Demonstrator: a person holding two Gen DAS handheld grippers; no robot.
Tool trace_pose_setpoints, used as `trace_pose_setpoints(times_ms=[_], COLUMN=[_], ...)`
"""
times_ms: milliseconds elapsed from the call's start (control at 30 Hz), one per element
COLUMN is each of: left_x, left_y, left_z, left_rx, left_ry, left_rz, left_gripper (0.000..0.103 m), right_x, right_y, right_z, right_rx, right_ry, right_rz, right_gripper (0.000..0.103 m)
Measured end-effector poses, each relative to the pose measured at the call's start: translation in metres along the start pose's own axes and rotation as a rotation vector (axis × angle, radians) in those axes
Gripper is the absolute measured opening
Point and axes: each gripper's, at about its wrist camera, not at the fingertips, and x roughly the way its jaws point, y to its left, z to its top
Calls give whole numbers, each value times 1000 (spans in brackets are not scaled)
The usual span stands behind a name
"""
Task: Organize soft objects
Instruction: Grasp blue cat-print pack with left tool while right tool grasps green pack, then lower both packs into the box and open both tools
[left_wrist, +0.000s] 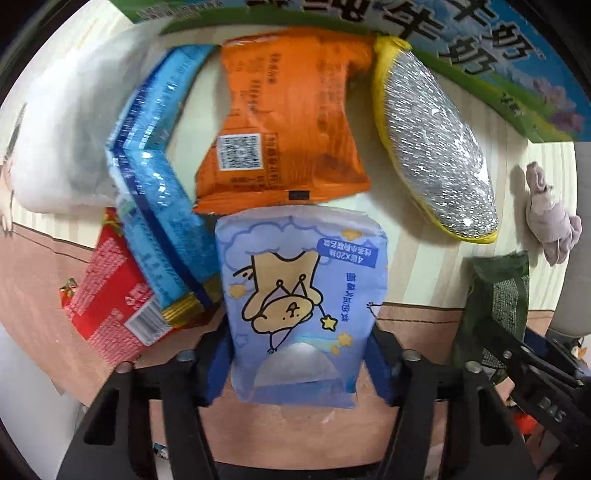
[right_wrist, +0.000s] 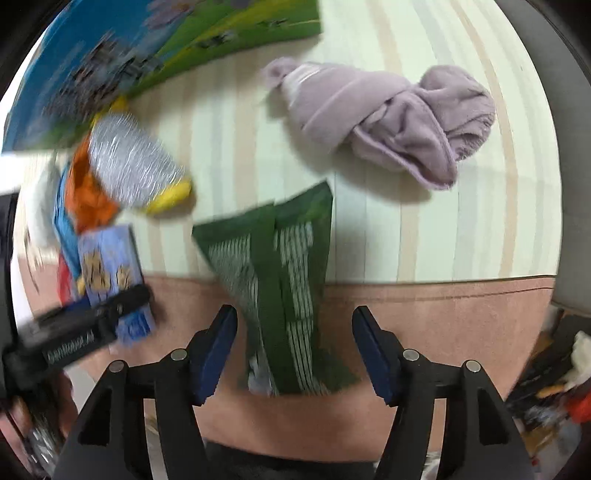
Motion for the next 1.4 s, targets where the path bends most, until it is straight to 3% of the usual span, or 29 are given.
trace_pose_setpoints(times_ms=[33,67,100,200,333,467,600,667,800,933,1033,1200,1400], left_x=[-3,-6,-9,-25,-66,-132,-202,-243,-280,-271,-243,-198,-161], left_y=[-2,-4,-4,-5,-17,-38,-51,-58,-67,-68,-64,-70,-74], left_z=[-3,-7,-10,-20,-44,-59,-42,-17,41,113,176,238,274], left_rx=[-3,-7,-11,-16,6,14,38,64,124,147,146,139,167], left_ry=[-6,-16,-23,-44,-107,-188,-275,-289,-300,-257,-182,-66,12], left_rz=[-13,-15,-8,5,-3,-76,-144,-181,-170,-162,-170,-196,-200], left_gripper=[47,43,39,37,36,36,37,37,37,37,37,37,37], right_x=[3,8,1,-6,-21,-79,-144,-182,-250,-272,-258,-218,-165], right_y=[-1,-1,1,10,3,-2,-2,5,23,39,52,68,79], right_z=[1,3,4,-5,-19,-25,-21,-18,23,90,148,227,286], right_rx=[6,3,-9,-54,-50,-70,-104,-112,-135,-112,-77,-49,-57], right_ry=[3,4,5,-16,-9,-53,-150,-192,-276,-341,-333,-276,-235], right_rz=[-4,-1,-11,-47,40,156,224,250,245,163,116,48,-59], right_gripper=[61,46,40,34,32,32,32,32,32,32,32,32,32])
